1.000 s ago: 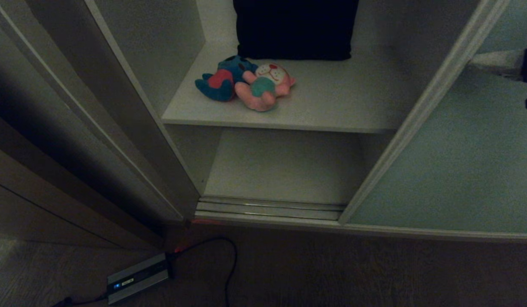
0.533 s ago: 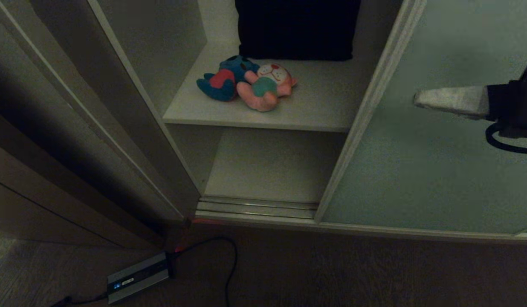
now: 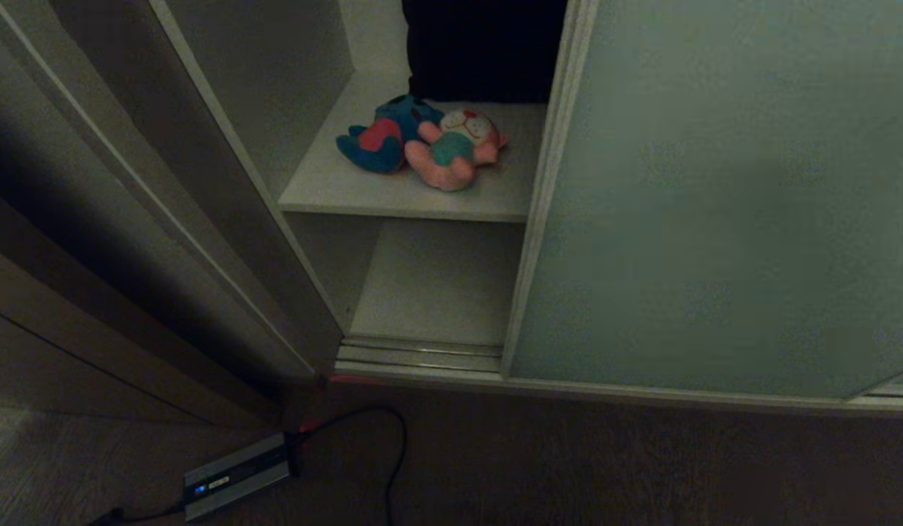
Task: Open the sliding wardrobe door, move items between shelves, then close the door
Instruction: Close the door
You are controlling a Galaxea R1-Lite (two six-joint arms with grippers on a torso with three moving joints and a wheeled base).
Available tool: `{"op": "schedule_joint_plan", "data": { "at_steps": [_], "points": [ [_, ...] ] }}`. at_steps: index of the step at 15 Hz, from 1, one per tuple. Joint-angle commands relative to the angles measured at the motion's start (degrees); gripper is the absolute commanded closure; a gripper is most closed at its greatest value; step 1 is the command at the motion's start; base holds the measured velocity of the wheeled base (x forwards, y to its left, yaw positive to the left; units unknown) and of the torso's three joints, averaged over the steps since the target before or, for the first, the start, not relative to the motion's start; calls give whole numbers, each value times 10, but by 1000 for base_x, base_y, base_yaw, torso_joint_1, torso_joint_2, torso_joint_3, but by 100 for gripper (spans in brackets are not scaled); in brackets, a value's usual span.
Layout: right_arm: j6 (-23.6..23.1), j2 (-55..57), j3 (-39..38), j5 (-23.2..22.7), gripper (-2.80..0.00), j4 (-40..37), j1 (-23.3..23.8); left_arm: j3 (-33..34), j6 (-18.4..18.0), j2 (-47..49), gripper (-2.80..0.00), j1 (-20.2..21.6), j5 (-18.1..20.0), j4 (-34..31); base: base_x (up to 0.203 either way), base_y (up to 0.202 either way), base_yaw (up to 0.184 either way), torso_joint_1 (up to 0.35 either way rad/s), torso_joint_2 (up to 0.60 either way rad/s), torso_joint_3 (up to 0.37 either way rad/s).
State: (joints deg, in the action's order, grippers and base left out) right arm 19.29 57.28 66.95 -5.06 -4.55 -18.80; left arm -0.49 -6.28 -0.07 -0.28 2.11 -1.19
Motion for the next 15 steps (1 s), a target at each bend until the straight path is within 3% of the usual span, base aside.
{"op": "schedule_joint_plan", "data": {
  "at_steps": [1,4,6,10,13,15],
  "points": [
    [0,-42,-4,4,0,-5,90,0,0,1,0,0,0,0,0,0,0,0,0,0],
    [-3,-72,-7,9,0,-25,252,0,0,1,0,0,0,0,0,0,0,0,0,0],
    [-12,-78,-7,21,0,-38,391,0,0,1,0,0,0,0,0,0,0,0,0,0],
    [-33,-33,16,82,0,-58,637,0,0,1,0,0,0,0,0,0,0,0,0,0],
    [-39,84,78,106,0,-54,753,0,0,1,0,0,0,1,0,0,0,0,0,0],
    [-40,168,135,103,0,-30,799,0,-1,1,0,0,0,0,0,0,0,0,0,0]
  ]
}}
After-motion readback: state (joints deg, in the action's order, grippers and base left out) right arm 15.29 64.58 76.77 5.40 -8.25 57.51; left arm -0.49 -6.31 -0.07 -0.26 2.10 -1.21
